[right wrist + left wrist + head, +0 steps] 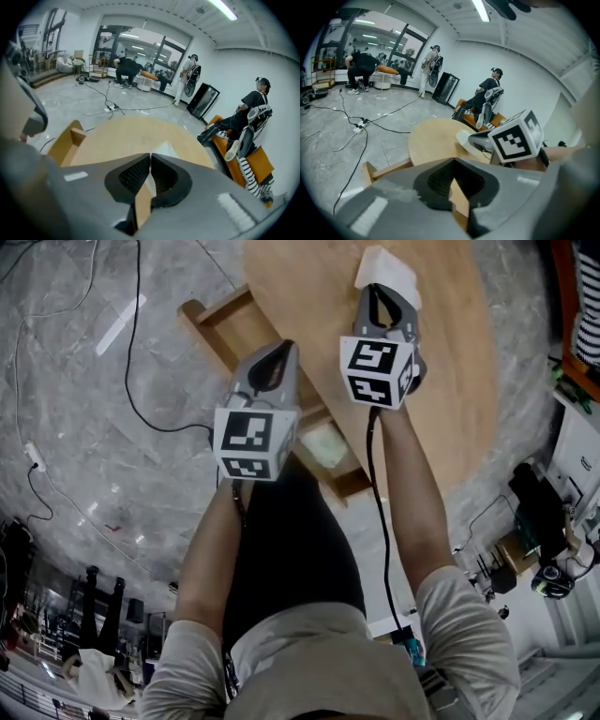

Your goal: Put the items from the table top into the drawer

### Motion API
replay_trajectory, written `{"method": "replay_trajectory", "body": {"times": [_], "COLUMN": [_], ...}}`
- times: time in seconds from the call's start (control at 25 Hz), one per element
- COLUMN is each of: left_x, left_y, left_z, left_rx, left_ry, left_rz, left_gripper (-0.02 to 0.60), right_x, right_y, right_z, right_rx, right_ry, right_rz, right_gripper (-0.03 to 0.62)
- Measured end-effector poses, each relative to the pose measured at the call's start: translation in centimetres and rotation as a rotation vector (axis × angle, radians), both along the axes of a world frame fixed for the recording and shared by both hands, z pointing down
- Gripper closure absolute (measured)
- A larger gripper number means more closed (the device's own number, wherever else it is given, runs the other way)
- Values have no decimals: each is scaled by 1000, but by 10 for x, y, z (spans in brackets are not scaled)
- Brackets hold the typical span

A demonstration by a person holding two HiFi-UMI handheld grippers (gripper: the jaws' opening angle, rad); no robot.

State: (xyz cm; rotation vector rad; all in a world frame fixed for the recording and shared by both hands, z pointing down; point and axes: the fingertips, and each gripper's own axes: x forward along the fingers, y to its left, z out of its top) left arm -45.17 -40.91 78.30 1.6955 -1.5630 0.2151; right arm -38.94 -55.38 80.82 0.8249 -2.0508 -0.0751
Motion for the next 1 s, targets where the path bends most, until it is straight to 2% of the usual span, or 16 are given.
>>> {"method": "replay_trajectory", "body": {"times": [0.24,0.48,0.68,0.84,1.0], "left_x": [-39,-62,-68,-79,-84], "left_y": [40,82,114,134,150], "left_z": [3,3,6,16,24], "left_rx": [-14,-23,-36,-45,-75], "left_ry": [-15,-15,-6,0,16], "left_rz": [-102,-184,-222,-248,-288], "left_gripper": [561,561,561,561,561], "right_x": [-60,-89,-97,-105,-104], "right_y": [73,123,162,189,212], "right_z": [-22,-33,-38,-42,-30], "right_rx": [-38,-72,-151,-253,-323], "right_ry": [-109,-155,-193,-266,-265], "right_rz": [-115,-186,-179,-106,-51], "right_gripper": [577,577,577,577,579]}}
